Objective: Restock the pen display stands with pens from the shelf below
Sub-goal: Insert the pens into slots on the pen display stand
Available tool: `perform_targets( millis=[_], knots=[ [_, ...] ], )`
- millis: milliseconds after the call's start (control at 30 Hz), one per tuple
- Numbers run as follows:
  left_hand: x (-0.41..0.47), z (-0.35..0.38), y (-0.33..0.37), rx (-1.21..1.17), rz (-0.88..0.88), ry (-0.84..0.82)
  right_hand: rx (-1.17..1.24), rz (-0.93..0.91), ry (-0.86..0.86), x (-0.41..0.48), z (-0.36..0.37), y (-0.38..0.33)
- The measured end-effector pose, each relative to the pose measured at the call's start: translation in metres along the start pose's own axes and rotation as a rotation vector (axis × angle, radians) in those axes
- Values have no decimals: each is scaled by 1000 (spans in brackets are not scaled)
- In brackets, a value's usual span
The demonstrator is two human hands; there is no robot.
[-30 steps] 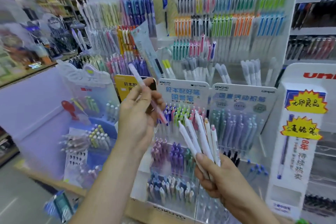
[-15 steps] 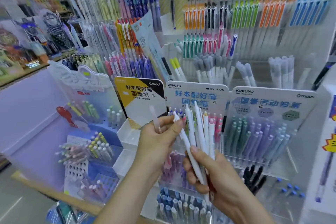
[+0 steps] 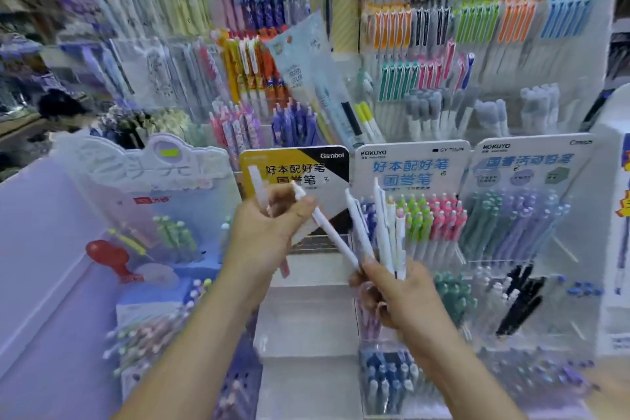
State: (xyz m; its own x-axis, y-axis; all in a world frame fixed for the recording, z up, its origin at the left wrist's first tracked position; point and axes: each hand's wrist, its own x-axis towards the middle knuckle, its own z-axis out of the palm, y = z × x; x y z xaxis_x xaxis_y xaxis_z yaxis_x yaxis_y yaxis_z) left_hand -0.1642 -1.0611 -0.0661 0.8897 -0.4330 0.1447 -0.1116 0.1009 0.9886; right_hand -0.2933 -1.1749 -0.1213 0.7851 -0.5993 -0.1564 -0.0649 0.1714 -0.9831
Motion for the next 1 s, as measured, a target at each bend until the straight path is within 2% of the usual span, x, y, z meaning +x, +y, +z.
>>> perform_targets(
  millis=[133, 300, 400, 467, 567, 700, 833, 1000],
  knots=[
    [9, -38, -5, 270, 79, 10, -72, -60, 179, -4, 18, 11],
    [-8, -58, -36, 771, 98, -73, -114, -69, 153, -10, 38, 22],
    [-12, -74, -55, 959, 168, -90, -110, -64, 155, -7, 46, 38],
    [-14, -80, -61, 1017, 211, -55, -95, -91, 144, 0, 58, 44],
    [-13, -79, -73, 1078, 235, -94, -91, -98, 154, 5, 77, 53],
    [-2, -89, -88, 1087, 149, -91, -87, -88, 184, 10, 82, 63],
    [9, -99, -95, 1134, 159, -78, -81, -71, 174, 11, 82, 71],
    [2, -102, -96, 1065, 220, -67, -53, -48, 143, 6, 81, 84]
  ],
)
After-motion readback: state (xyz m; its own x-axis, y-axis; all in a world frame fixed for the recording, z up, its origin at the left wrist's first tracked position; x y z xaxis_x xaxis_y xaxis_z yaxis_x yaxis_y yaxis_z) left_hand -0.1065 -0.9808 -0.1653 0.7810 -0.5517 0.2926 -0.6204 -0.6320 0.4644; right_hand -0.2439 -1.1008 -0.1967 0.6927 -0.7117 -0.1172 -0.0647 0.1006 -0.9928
